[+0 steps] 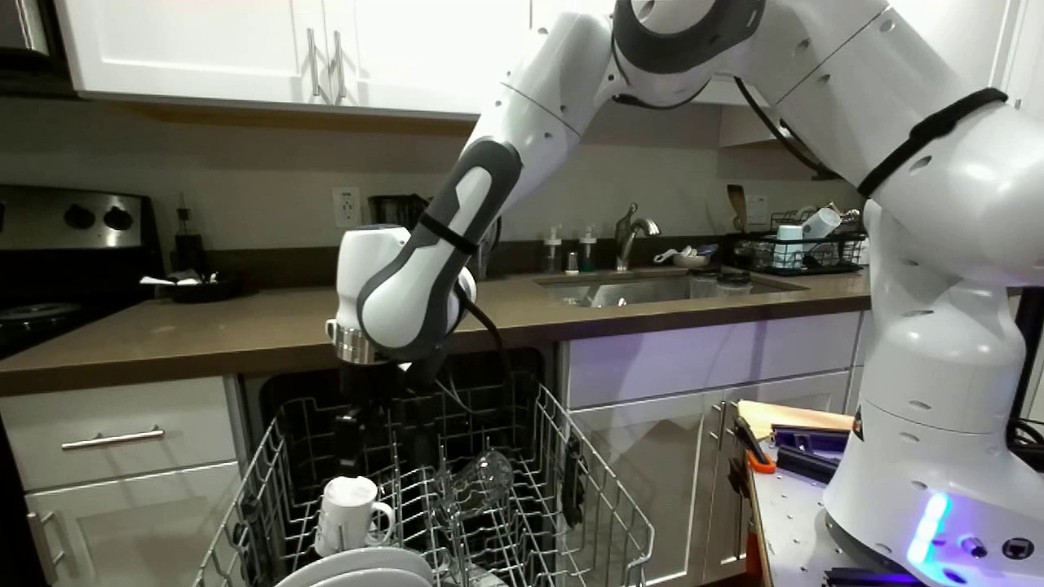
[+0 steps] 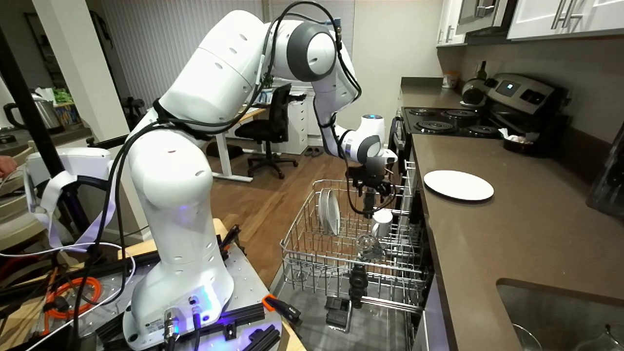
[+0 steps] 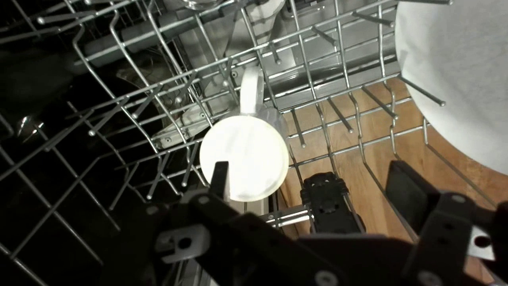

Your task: Move the two plates from the right to the left side of the dishwasher rack then move the mug to the right side

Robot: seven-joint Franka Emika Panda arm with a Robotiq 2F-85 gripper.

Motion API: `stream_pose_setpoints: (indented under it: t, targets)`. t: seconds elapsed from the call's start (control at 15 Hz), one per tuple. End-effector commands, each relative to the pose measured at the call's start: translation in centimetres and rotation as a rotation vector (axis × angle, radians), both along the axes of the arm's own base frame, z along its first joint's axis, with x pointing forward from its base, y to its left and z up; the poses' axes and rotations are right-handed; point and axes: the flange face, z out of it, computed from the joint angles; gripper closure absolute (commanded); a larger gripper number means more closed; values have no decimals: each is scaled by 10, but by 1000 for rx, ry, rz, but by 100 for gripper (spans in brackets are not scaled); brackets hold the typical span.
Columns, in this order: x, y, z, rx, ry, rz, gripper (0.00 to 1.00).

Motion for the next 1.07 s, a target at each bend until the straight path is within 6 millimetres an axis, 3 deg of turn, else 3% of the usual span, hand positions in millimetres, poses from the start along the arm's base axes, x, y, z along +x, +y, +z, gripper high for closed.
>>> stream_pose_setpoints:
  t: [0.0,0.27,0.33,0.4,0.6,0.73,0.8,0.87,1.0]
  targets:
    - [15,-12,-14,61,63,8,0]
    - [19,-28,-37,139,133,15,0]
    - [19,-32,-44,154,150,14,7]
    - [19,-36,-50,160,162,11,27]
    - [17,-45,-66,165,184,-2,46]
    - [17,-46,-74,142,171,-12,37]
    - [16,-46,-76,130,159,-18,47]
    - [16,-45,-78,119,146,-21,35]
    - [16,-43,-81,109,133,-25,33]
